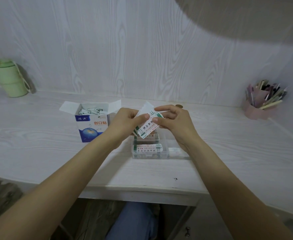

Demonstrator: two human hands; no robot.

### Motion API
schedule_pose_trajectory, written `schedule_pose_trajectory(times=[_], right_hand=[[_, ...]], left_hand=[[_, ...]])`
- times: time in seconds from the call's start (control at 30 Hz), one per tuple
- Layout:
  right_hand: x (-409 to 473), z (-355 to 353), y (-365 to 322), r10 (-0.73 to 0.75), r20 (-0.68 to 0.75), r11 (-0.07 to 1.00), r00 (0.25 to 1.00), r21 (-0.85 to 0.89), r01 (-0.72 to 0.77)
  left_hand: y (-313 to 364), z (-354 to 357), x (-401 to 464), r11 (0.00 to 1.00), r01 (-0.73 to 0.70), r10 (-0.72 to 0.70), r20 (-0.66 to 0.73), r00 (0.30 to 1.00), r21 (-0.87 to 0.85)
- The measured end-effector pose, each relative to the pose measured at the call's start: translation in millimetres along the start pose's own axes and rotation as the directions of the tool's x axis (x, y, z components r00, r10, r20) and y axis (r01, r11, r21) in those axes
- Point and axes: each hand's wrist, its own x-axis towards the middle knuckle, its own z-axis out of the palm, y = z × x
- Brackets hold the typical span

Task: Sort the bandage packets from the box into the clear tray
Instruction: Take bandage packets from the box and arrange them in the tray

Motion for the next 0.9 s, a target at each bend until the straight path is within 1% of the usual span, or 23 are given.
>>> schedule_pose_trajectory(times=[0.07, 0.2, 0.27, 0.4, 0.5, 0.6, 0.7, 0.8, 0.9], right_hand=[[-0.6, 0.2, -0.4, 0.004, -0.013, 1.0, 1.0, 0.006, -0.004], [2.6, -2.8, 1.9, 0.013, -0.082, 1.0, 0.997, 0.012, -0.012], [2.9, -5.7, 3.0, 0.013, -0.068, 1.0, 0.998, 0.009, -0.012], [1.8, -13.6, -0.1, -0.019, 0.044, 0.991, 0.999, -0.133, 0.024], [4.6, -19.8, -5.5, -0.029, 0.038, 0.974, 0.999, -0.225, 0.037], [6.4, -23.7, -5.7, -0.014, 0.001, 0.968, 1.0, -0.251, 0.014], [7.6, -24.8, -2.4, -0.002, -0.008, 0.973, 1.0, -0.231, 0.0], [7.2, -22.4, 0.9, -0.013, 0.007, 0.973, 1.0, -0.232, 0.015], [7.0, -15.7, 7.6, -0.012, 0.039, 0.963, 0.999, -0.269, 0.022]], left_hand=[[1.5, -0.3, -0.2, 1.0, -0.005, 0.005, 0.006, 1.0, -0.007], [3.7, -5.5, -5.2, 0.989, 0.033, -0.011, 0.156, 0.988, -0.145], [4.3, -7.4, -5.9, 0.99, 0.036, -0.012, 0.173, 0.985, -0.135], [8.1, -5.4, -2.1, 0.997, 0.029, -0.019, 0.136, 0.991, -0.077], [10.2, -1.3, 2.7, 0.998, -0.005, 0.012, 0.109, 0.994, -0.062], [11.8, 1.2, 6.4, 0.995, -0.057, 0.061, 0.042, 0.997, -0.078], [9.6, 0.0, 8.2, 0.994, -0.085, 0.084, -0.019, 0.996, -0.069], [5.8, -1.4, 7.2, 0.994, -0.083, 0.084, 0.006, 0.996, -0.077], [0.8, -4.4, 6.6, 0.998, -0.046, 0.047, 0.023, 0.999, -0.049]])
